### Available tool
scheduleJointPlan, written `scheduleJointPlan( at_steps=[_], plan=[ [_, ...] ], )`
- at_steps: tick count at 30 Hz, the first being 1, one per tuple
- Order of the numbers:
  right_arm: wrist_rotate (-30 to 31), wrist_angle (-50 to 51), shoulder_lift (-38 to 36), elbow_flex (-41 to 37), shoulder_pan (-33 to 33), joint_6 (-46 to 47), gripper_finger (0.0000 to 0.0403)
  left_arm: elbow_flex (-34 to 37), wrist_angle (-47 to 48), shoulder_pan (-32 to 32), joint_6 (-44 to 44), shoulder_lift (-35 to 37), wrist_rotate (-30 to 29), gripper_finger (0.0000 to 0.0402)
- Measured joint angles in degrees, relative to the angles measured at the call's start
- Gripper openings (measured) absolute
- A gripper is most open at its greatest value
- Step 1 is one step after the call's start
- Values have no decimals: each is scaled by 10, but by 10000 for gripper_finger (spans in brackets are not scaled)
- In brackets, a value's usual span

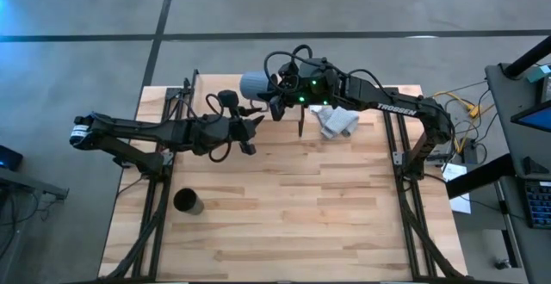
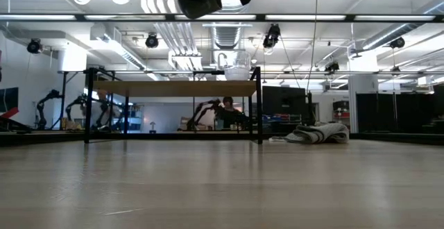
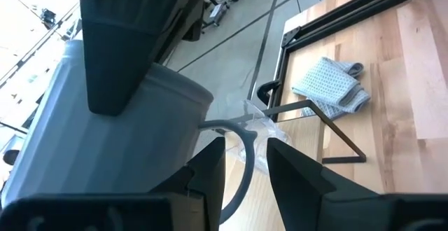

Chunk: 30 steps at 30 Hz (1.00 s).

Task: Stack small to large cups/mugs on shelf
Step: Put the gray mug on the shelf

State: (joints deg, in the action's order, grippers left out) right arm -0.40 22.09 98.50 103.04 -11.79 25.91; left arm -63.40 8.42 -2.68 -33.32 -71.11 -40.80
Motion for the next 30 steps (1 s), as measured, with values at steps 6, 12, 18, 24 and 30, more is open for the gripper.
scheduleJointPlan(
  at_steps=[6,12,18,24,30],
  plan=[
    [-9,-1,0,0,0,0,9,0,0,0,0,0,0,93],
    [-30,-25,0,0,4,0,9,0,-1,0,1,0,0,93],
    [-32,-36,-1,0,10,0,9,0,-1,0,2,0,0,93],
    [-37,-35,-1,0,14,0,9,0,-1,0,2,0,0,89],
    [-37,-37,-1,0,14,0,9,1,-1,0,2,-1,2,28]
  ],
)
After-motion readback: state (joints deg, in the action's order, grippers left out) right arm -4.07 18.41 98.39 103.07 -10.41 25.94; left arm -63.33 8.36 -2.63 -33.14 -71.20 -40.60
